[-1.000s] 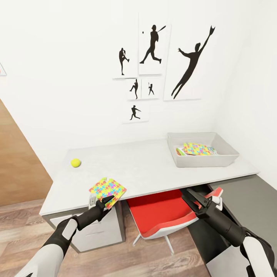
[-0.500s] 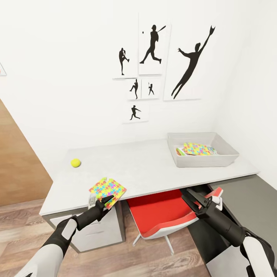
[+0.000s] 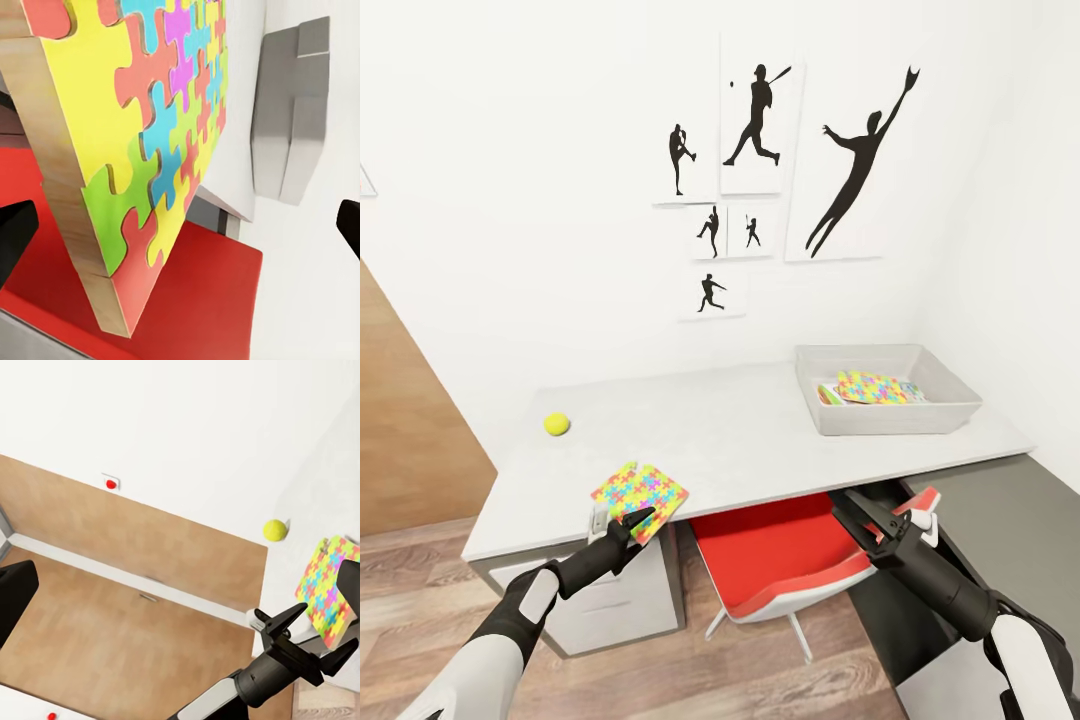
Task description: Put all the toys in the child's room - the three board games (two on the bed and one on the table), the two jigsaw puzzles on the table, and the tennis ball on the table - inside the toy box on the table in the child's room.
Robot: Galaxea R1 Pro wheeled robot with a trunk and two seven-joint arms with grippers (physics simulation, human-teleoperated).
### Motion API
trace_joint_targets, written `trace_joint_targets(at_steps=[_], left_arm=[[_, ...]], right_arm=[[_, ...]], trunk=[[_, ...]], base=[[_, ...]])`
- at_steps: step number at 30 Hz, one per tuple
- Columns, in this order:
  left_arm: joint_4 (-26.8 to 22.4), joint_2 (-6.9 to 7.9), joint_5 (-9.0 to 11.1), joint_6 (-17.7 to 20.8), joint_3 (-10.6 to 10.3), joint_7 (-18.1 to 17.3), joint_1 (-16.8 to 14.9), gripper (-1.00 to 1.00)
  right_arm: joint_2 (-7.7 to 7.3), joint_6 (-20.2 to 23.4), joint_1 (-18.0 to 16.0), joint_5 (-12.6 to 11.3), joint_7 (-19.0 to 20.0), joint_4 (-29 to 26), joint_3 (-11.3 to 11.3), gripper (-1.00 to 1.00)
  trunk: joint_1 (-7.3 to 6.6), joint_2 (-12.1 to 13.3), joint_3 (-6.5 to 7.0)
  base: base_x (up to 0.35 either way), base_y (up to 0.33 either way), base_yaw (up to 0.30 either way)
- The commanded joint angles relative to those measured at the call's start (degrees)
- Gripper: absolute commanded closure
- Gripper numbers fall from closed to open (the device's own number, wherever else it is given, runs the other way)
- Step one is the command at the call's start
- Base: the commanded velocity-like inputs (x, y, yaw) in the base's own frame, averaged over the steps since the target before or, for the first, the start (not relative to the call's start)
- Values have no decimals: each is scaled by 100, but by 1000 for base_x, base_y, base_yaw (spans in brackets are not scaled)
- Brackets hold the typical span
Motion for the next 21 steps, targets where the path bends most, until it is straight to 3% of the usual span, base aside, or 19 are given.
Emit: trace_joint_targets(at_steps=[1, 21], left_arm=[[0, -3, 10, 33, 20, -5, -4, -100], [0, -4, 10, 24, 20, 3, -5, -100]], right_arm=[[0, 27, -5, 8, 18, -1, -6, -100], [0, 27, -6, 8, 13, 2, -6, -100]], trunk=[[1, -4, -6], [1, -4, -6]], base=[[65, 0, 0], [11, 5, 0]])
